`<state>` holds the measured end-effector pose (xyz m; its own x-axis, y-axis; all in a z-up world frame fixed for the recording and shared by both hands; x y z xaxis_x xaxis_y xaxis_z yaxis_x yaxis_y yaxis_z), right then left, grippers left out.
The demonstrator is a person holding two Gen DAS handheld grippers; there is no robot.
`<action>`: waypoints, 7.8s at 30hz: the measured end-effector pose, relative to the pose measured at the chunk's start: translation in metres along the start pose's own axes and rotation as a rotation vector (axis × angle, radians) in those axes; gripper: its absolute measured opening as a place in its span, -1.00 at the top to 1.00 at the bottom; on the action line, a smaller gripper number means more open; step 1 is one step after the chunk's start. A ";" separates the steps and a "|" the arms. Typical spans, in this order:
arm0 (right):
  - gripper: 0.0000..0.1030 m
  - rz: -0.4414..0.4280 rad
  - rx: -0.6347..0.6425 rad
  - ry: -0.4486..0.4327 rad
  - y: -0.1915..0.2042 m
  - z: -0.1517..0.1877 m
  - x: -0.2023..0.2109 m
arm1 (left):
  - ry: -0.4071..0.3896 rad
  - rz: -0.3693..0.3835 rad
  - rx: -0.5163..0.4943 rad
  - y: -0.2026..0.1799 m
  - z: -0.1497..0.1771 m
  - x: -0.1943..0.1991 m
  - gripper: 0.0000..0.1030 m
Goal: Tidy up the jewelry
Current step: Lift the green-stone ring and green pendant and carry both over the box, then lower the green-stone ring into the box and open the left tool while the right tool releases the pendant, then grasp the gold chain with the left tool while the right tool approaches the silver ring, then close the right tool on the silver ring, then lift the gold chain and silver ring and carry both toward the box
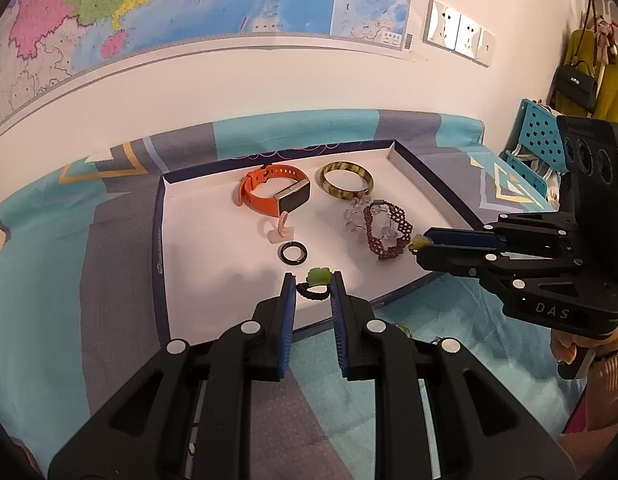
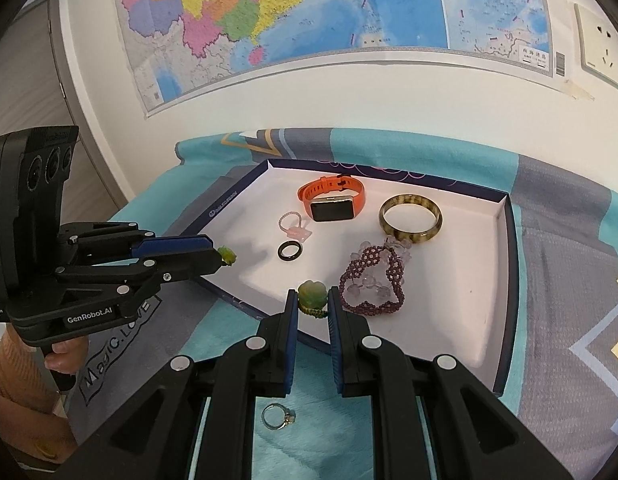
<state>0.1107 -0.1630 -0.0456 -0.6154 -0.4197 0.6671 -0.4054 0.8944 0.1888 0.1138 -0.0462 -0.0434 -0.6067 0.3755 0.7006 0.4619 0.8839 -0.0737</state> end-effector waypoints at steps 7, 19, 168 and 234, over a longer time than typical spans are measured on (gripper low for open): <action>0.75 0.002 -0.004 0.002 -0.002 -0.003 -0.002 | 0.004 -0.005 0.001 0.000 -0.003 -0.005 0.65; 0.75 -0.005 -0.005 0.014 -0.005 -0.003 -0.008 | 0.016 -0.013 0.003 0.000 -0.005 -0.011 0.65; 0.62 0.121 0.100 0.138 0.041 0.070 -0.001 | 0.093 0.044 0.028 -0.026 0.064 -0.010 0.76; 0.62 0.093 0.032 -0.018 0.010 0.019 0.026 | -0.022 0.004 0.013 -0.016 0.017 0.014 0.76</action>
<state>0.0778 -0.1676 -0.0401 -0.6632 -0.3380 0.6678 -0.3669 0.9245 0.1037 0.0873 -0.0505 -0.0445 -0.6192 0.3849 0.6844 0.4556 0.8860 -0.0860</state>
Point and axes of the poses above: each gripper's, at about its wrist camera, not at the fingertips, and x roughly against the way its jaws point, y to its left, z to its underside, the point moved 5 cm from there along -x, roughly the way its jaws point
